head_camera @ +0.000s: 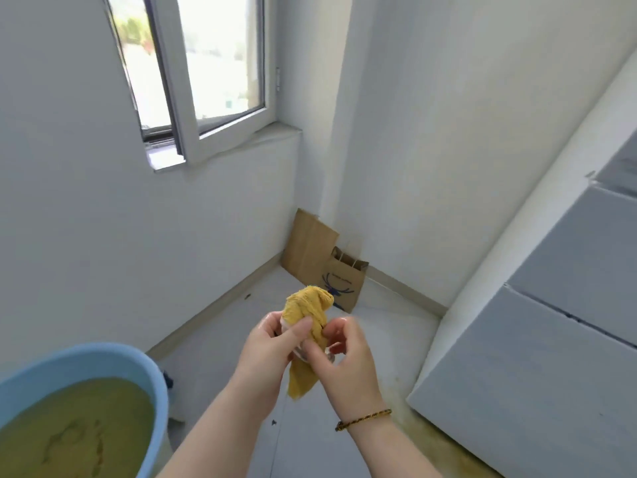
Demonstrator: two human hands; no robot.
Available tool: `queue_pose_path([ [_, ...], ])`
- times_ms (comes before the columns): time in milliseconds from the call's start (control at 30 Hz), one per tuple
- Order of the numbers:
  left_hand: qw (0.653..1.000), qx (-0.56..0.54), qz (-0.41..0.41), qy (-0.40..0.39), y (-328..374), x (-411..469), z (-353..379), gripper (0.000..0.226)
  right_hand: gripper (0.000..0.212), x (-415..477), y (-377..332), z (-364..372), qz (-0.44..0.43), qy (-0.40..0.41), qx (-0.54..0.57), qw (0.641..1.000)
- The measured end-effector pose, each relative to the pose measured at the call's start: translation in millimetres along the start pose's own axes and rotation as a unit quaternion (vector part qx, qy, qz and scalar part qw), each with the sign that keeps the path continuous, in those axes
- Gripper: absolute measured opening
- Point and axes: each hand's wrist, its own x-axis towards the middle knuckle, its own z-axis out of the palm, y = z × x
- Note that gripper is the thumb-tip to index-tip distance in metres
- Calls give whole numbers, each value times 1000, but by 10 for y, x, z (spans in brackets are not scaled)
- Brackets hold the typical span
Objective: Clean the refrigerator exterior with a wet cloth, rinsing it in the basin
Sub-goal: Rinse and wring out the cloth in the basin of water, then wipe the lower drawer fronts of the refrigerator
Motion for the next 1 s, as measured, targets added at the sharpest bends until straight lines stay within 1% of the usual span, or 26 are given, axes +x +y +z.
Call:
queue_pose_path([
  [67, 997, 18, -8, -71, -111, -117, 528, 37, 26, -184, 101, -536, 30, 48, -2, 998],
  [200, 980, -5, -60, -192, -322, -295, 1208, 29, 17, -483, 217, -1286, 73, 148, 42, 985],
  [267, 970, -14, -81, -228, -416, -375, 1513, 24, 15, -630, 259, -1622, 78, 190, 60, 977],
  [367, 960, 13, -81, -268, -506, -477, 1871, 24, 11, -810, 350, -1928, 88, 212, 84, 970],
  [433, 955, 37, -74, -283, -549, -500, 2008, 23, 19, -882, 401, -2007, 100, 212, 93, 968],
  [500, 950, 50, -81, -297, -612, -503, 2169, 22, 25, -940, 466, -2118, 114, 233, 71, 963],
  [600, 941, 53, -107, -317, -716, -431, 2384, 19, 22, -958, 546, -2350, 117, 269, 64, 954],
  [700, 932, 67, -121, -334, -773, -312, 2562, 17, 17, -928, 615, -2554, 116, 275, 62, 952],
  [833, 929, 83, -131, -337, -821, -76, 2841, 17, 16, -747, 748, -2807, 115, 290, 54, 949],
  [933, 925, 96, -124, -346, -856, 125, 2983, 19, 11, -547, 849, -2916, 123, 288, 80, 946],
  [967, 925, 104, -119, -346, -870, 200, 3021, 20, 12, -473, 872, -2932, 132, 284, 93, 945],
  [1000, 925, 112, -113, -346, -892, 310, 3080, 21, 22, -362, 926, -2961, 139, 276, 99, 946],
])
